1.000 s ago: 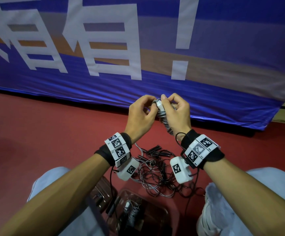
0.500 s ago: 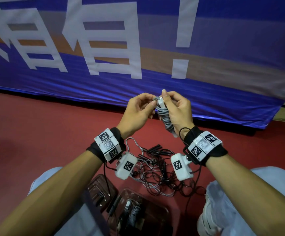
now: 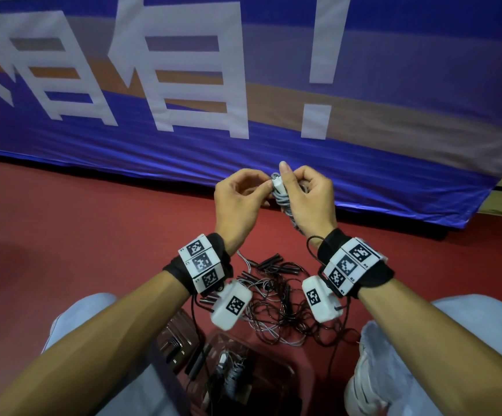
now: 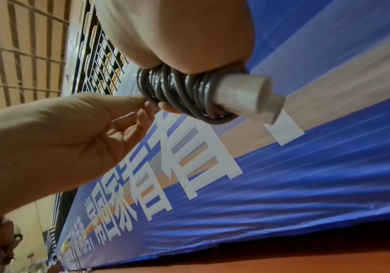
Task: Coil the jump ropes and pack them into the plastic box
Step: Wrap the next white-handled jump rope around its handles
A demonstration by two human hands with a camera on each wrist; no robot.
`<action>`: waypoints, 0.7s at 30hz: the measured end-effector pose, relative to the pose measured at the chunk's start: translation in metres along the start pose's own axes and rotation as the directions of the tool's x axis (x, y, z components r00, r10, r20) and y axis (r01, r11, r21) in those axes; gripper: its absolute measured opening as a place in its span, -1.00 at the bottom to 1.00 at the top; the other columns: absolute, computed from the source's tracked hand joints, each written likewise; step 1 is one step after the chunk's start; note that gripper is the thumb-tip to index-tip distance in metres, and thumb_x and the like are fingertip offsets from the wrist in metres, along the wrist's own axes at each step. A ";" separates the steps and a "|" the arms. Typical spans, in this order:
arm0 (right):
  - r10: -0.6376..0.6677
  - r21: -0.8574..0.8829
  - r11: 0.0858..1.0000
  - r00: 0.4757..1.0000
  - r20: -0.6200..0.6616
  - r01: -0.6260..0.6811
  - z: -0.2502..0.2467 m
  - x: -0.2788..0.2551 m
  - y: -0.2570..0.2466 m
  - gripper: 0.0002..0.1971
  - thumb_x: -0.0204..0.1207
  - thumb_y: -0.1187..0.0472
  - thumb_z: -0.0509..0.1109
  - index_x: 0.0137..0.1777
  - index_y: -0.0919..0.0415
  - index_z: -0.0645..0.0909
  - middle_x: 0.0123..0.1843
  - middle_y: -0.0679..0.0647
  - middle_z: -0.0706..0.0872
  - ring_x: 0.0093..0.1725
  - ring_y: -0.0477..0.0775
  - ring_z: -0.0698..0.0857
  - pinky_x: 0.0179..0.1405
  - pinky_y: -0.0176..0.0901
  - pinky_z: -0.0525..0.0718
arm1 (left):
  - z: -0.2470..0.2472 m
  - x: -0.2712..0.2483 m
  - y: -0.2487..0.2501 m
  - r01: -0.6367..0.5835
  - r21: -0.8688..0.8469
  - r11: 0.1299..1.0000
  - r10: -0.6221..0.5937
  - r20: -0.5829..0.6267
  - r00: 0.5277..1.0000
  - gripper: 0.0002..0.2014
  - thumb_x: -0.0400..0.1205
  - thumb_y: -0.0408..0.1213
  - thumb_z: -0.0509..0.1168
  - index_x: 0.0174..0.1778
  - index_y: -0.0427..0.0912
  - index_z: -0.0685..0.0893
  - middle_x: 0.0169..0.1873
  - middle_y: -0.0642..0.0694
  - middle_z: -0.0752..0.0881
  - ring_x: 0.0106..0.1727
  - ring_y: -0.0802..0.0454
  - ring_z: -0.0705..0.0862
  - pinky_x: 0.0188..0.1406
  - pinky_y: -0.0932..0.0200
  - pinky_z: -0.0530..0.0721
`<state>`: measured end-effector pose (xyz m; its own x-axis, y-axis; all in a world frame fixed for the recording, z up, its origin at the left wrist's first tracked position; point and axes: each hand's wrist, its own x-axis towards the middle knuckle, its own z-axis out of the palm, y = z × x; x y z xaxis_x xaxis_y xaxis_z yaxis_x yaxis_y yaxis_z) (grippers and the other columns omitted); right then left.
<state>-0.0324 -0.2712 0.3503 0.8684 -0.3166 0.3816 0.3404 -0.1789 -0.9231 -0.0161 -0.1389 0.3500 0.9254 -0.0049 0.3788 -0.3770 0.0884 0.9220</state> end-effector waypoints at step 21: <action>0.013 -0.030 0.999 1.000 -0.024 -0.014 -0.003 0.000 0.005 -0.62 0.71 -0.01 0.43 -0.27 0.22 0.76 -0.35 0.03 0.81 -0.36 -0.08 0.74 -0.32 -0.24 0.64 | 0.000 -0.006 0.000 -0.009 0.078 0.997 0.005 0.055 0.998 -0.91 0.65 -0.44 0.42 -0.13 -0.33 0.82 -0.25 -0.20 0.83 -0.26 0.03 0.76 -0.17 0.16 0.72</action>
<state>-0.0312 -0.2747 0.3460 0.8641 -0.3409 0.3703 0.3173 -0.2022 -0.9265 -0.0219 -0.1392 0.3480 0.9201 -0.0597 0.3871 -0.3872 0.0104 0.9219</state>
